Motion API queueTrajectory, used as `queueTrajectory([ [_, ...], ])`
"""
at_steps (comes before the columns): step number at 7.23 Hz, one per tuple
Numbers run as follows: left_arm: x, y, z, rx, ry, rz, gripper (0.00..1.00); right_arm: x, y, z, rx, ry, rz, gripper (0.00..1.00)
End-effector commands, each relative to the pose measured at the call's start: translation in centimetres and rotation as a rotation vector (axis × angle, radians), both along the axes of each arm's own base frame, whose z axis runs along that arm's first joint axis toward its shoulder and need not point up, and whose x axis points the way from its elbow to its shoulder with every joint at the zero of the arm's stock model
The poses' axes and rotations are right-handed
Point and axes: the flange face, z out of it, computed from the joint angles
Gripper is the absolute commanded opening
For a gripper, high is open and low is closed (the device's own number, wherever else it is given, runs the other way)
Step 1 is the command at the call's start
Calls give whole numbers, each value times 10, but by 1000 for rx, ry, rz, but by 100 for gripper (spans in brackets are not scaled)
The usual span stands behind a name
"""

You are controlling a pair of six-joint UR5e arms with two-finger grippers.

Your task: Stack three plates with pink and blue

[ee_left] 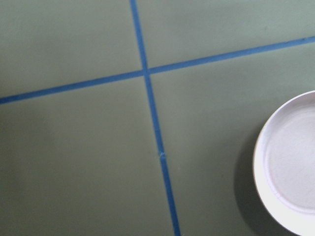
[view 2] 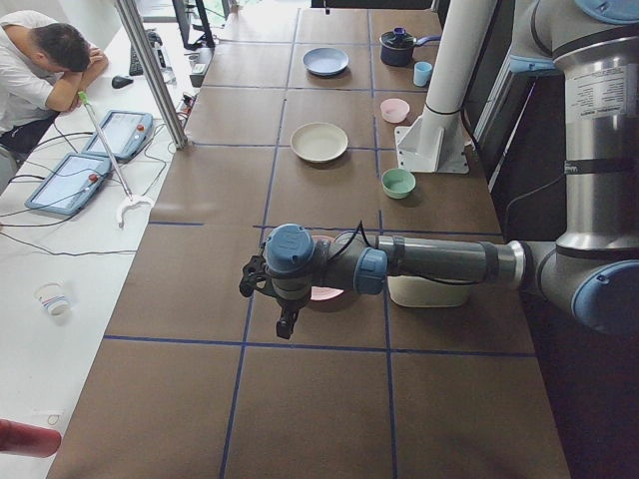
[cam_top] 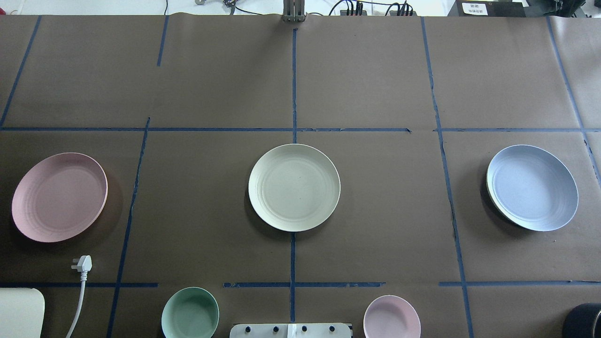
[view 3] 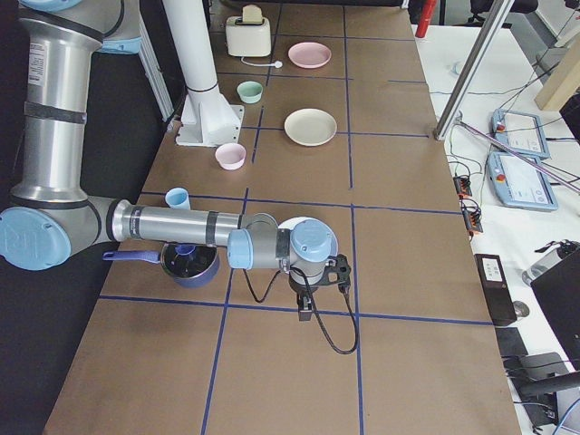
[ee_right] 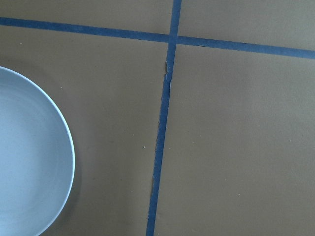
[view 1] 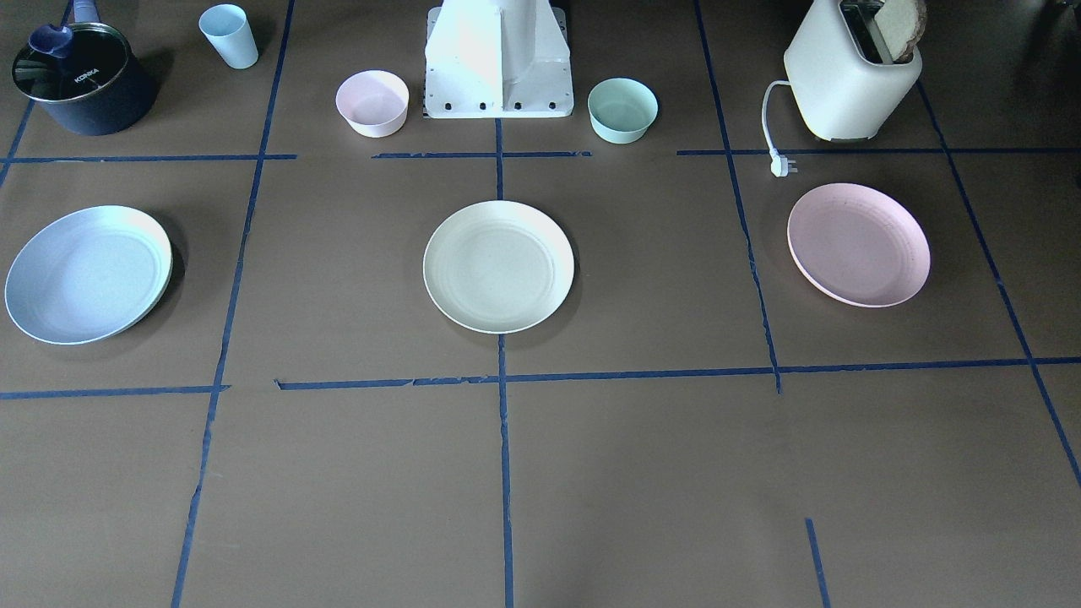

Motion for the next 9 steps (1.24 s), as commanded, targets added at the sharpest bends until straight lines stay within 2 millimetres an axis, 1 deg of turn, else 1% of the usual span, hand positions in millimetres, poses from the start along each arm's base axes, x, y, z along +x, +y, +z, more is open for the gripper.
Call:
queueTrajectory([
  [1,86,4,9,-99,21,-73,100,-3,0,0,0,0,-7,100],
  [2,126,10,32,-123,12,-121,100,-3,0,1,-3,0,-7,100],
  [3,156,16,44,-146,33,-192,100,-3,0,1,-3,0,-7,100],
  [4,176,20,44,-170,36,-251,100,-3,0,1,-5,0,-7,100],
  [5,197,26,44,-181,25,-231,100,-3,1,2,-6,1,-7,100],
  [6,204,29,44,-181,25,-217,89,-3,1,2,-6,1,-7,100],
  [7,205,30,45,-190,27,-217,34,-3,1,2,-5,0,-8,100],
  [8,205,30,42,-184,34,-209,11,-3,1,2,-5,0,-8,100],
  [9,205,30,41,-183,38,-207,3,-3,2,3,-5,0,-8,100],
])
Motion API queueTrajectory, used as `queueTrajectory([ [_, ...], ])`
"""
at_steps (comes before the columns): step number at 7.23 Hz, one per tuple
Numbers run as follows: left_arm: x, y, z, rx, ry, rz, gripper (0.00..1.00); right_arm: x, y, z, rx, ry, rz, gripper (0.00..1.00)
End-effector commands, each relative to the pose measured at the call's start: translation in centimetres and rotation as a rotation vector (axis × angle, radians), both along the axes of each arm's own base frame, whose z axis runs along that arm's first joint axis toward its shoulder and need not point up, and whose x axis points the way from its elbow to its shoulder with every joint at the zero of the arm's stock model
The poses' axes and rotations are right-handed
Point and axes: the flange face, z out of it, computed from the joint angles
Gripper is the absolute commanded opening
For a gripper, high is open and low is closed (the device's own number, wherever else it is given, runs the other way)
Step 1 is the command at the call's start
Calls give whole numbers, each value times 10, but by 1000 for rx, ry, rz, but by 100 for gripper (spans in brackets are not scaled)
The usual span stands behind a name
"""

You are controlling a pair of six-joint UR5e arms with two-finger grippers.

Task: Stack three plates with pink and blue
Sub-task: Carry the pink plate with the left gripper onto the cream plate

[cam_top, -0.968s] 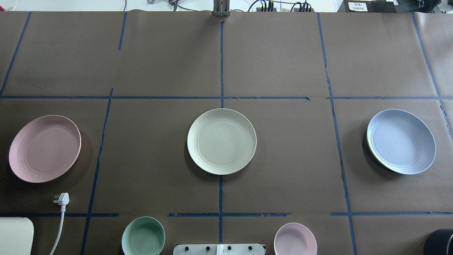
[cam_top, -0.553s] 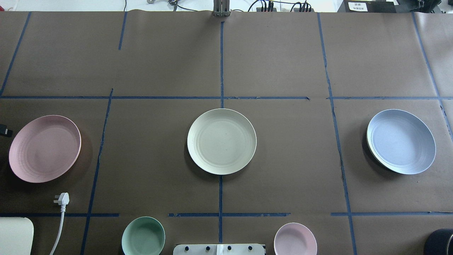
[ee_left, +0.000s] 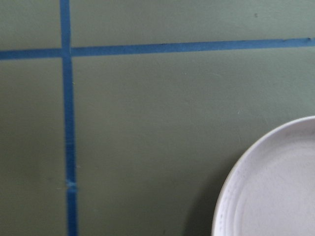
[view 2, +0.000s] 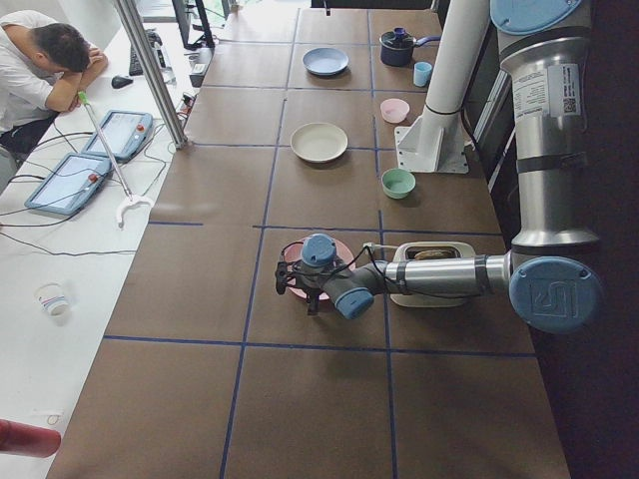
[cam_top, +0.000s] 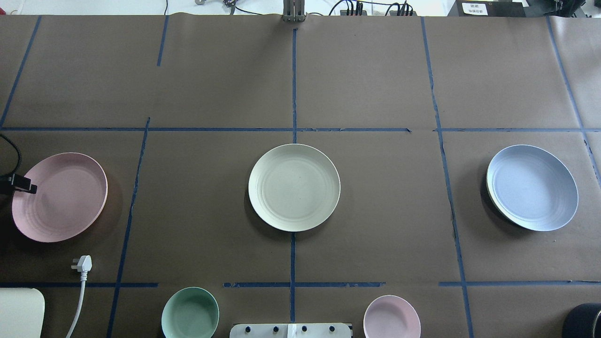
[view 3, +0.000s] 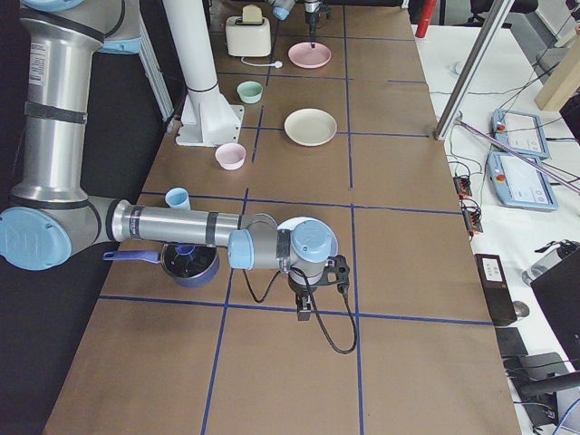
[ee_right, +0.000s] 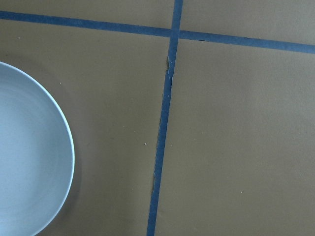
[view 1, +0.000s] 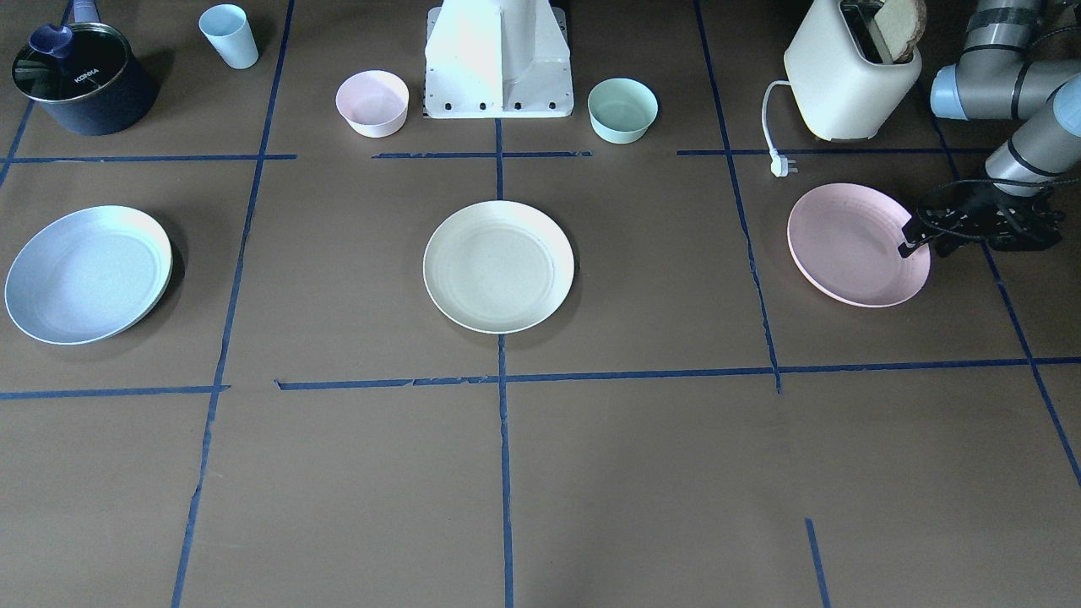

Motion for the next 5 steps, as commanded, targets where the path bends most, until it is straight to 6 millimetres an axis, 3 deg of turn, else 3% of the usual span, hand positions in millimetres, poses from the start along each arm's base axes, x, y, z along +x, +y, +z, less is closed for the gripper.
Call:
queueTrajectory([
  [1,0,1,-3,3,9,5,0,0,0,0,0,0,0,100],
  [3,1,6,-22,-6,69,42,0,0,0,0,2,0,0,100],
  [5,11,0,-74,-27,172,57,0,0,0,0,2,0,0,100],
])
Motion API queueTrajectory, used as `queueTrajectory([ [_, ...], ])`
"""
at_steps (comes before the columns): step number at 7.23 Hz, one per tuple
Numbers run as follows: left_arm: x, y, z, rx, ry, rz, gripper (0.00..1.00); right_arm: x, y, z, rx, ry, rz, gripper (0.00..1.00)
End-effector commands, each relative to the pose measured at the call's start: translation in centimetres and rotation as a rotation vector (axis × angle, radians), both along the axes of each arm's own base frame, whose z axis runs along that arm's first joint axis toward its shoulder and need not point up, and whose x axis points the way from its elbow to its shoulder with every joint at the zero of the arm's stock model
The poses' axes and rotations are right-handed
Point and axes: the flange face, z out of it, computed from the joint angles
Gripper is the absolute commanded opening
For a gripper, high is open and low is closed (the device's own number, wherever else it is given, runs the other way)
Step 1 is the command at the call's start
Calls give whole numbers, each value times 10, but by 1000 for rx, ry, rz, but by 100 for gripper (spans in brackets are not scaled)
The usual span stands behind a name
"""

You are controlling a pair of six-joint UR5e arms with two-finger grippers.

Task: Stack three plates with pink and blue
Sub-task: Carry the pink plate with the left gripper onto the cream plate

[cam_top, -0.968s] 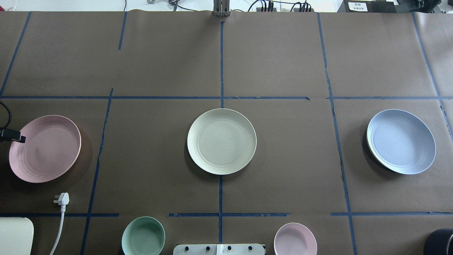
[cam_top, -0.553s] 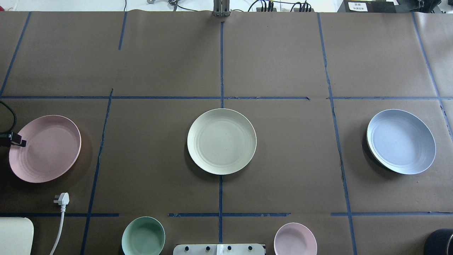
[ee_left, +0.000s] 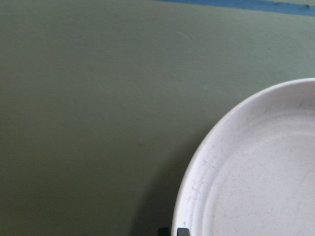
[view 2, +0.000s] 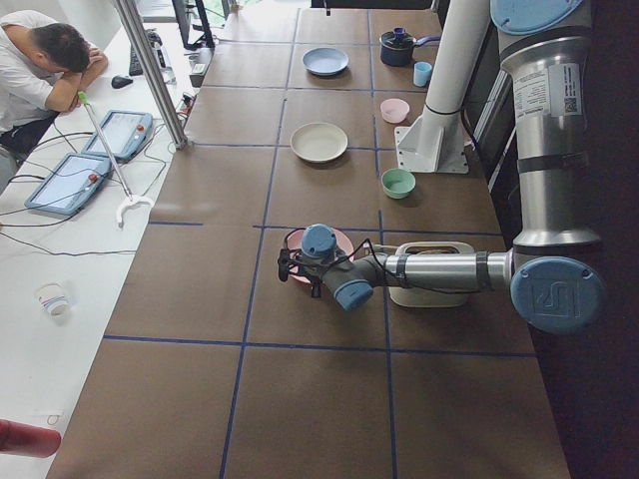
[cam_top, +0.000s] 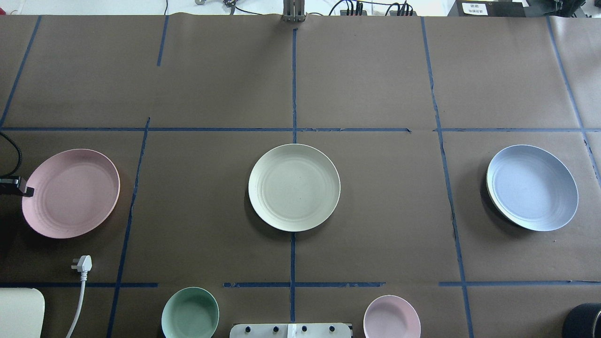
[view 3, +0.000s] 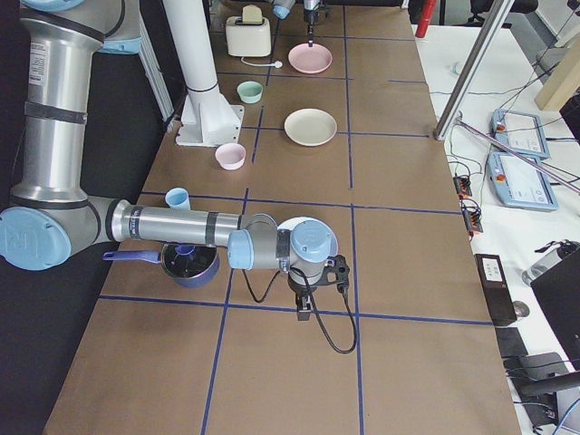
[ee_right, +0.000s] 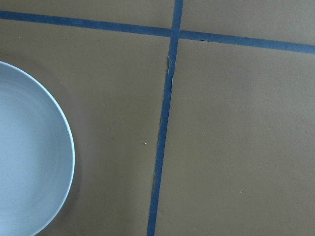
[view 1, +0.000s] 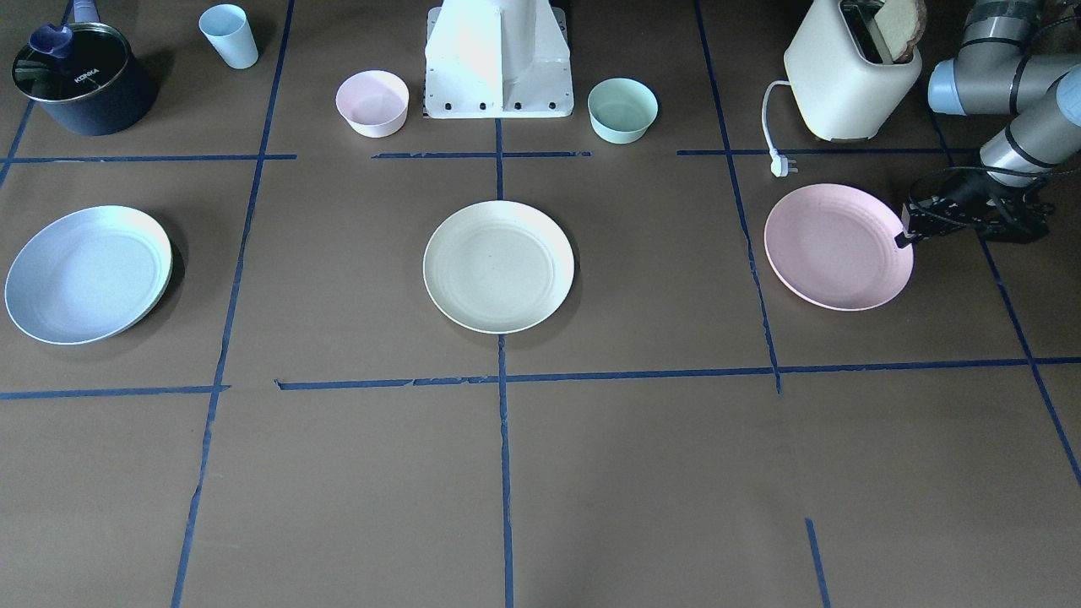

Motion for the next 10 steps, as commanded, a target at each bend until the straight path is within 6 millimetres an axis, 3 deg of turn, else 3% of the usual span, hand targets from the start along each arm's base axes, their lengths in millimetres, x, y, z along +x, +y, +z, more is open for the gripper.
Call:
queueTrajectory([
  [1,24,-31,-78,-40,115,-57,0,0,0,0,-1,0,0,100],
  [2,46,-55,-126,-51,173,-92,0,0,1,1,-3,0,0,100],
  [3,87,-65,-172,-65,214,-72,0,0,0,0,-1,-1,0,100],
  [4,129,-67,-208,-69,225,-73,0,0,0,0,-1,-1,0,100],
  [5,191,-58,-246,-69,210,-87,0,0,0,1,-3,0,0,100],
  [6,239,-48,-283,-78,187,-92,0,0,0,1,-4,0,1,100],
  [7,276,-35,-313,-81,172,-95,0,0,0,2,-7,1,1,100],
  [8,300,-23,-329,-83,156,-88,0,0,0,2,-7,-1,1,100],
  [10,326,-10,-354,-86,149,-54,0,0,0,2,-7,-1,1,100],
])
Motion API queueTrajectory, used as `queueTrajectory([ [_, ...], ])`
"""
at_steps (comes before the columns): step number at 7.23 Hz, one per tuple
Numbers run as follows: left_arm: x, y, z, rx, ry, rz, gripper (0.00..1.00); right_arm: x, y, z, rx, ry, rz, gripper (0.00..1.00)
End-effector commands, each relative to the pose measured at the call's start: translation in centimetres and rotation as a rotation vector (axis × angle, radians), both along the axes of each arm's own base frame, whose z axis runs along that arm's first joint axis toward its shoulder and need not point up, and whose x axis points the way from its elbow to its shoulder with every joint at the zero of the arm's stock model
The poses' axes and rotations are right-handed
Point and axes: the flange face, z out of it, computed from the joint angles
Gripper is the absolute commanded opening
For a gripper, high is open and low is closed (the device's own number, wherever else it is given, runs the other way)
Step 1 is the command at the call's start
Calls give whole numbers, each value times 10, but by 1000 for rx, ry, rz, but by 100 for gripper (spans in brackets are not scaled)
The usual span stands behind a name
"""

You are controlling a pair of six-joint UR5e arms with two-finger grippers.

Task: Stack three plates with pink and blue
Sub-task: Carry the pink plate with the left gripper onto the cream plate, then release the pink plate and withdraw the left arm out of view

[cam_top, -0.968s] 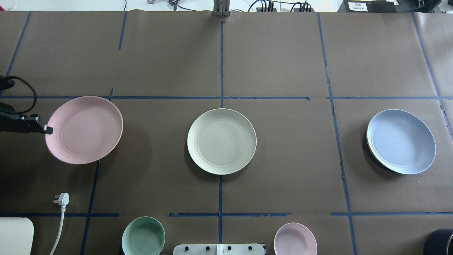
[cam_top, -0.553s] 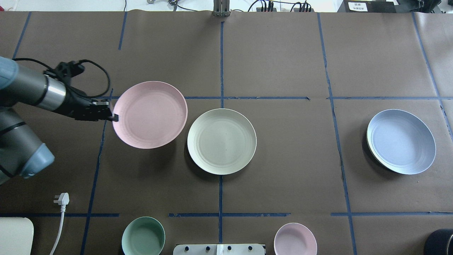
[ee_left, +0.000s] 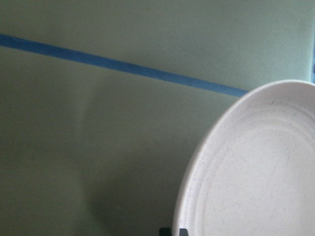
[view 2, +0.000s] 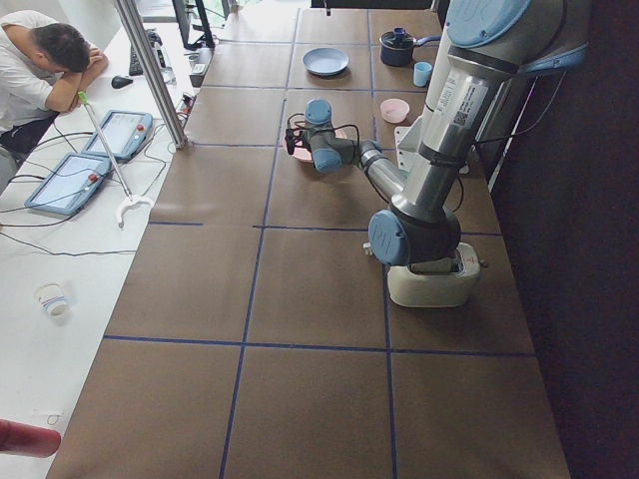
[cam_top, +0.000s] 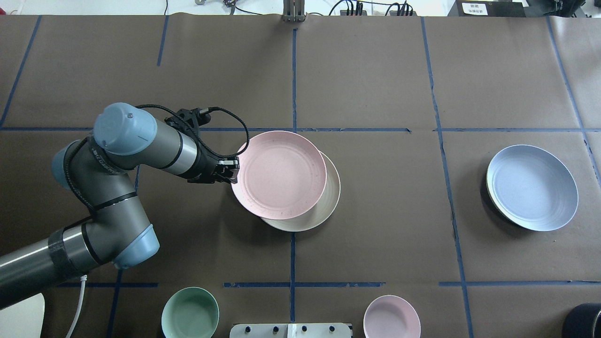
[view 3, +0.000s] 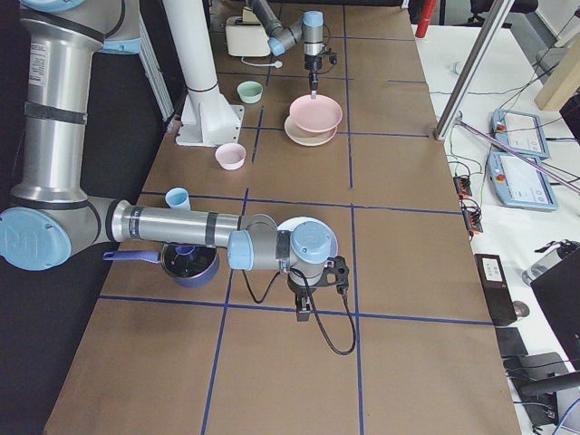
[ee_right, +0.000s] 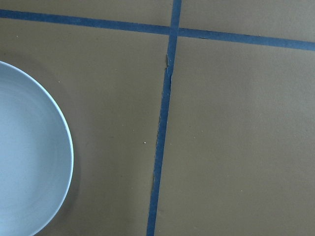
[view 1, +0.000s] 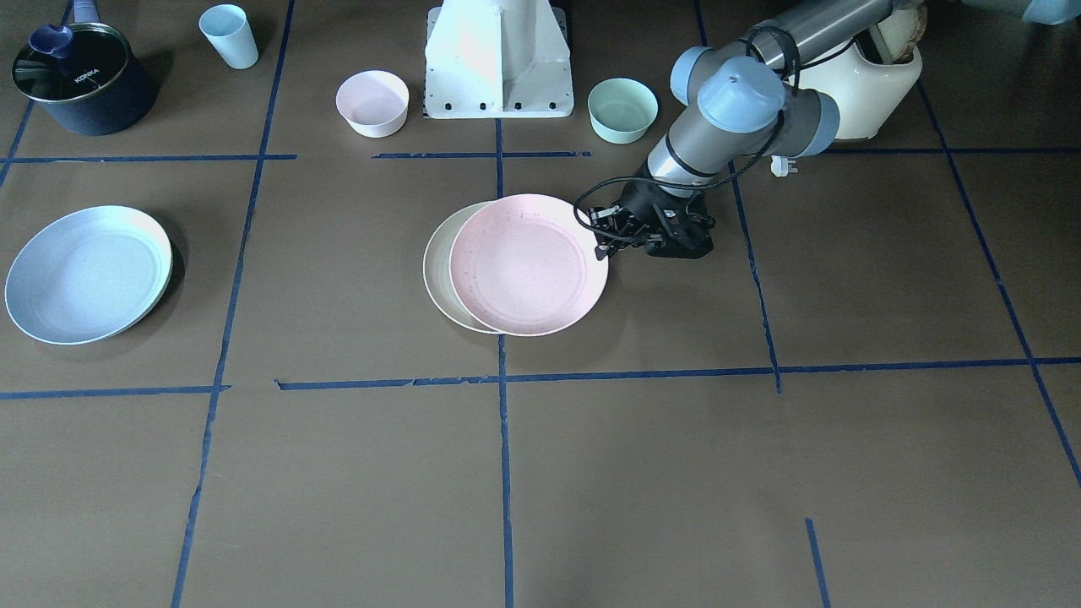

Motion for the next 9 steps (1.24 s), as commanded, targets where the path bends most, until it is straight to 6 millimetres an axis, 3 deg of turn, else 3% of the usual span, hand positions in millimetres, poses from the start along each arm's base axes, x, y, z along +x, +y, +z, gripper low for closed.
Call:
queueTrajectory([
  [1,23,12,-16,-3,-9,26,10,0,0,2,-3,0,0,100],
  [2,25,10,-19,-5,-8,26,68,0,0,0,0,0,0,100],
  [3,25,11,-18,-1,-9,28,100,0,0,0,1,0,0,100],
  [4,16,6,-15,3,-11,24,100,-1,-7,-8,20,-2,0,100],
  [5,-22,-20,7,5,-48,19,100,-1,-10,-13,42,-4,-4,100],
  [6,-78,-49,22,74,-76,66,100,-3,-12,-17,76,-10,-1,100],
  [7,-142,-62,49,179,-135,125,100,-5,-12,-19,81,-19,-5,100],
  [9,-298,-35,144,308,-313,274,100,-8,-17,-26,89,-49,-9,100],
])
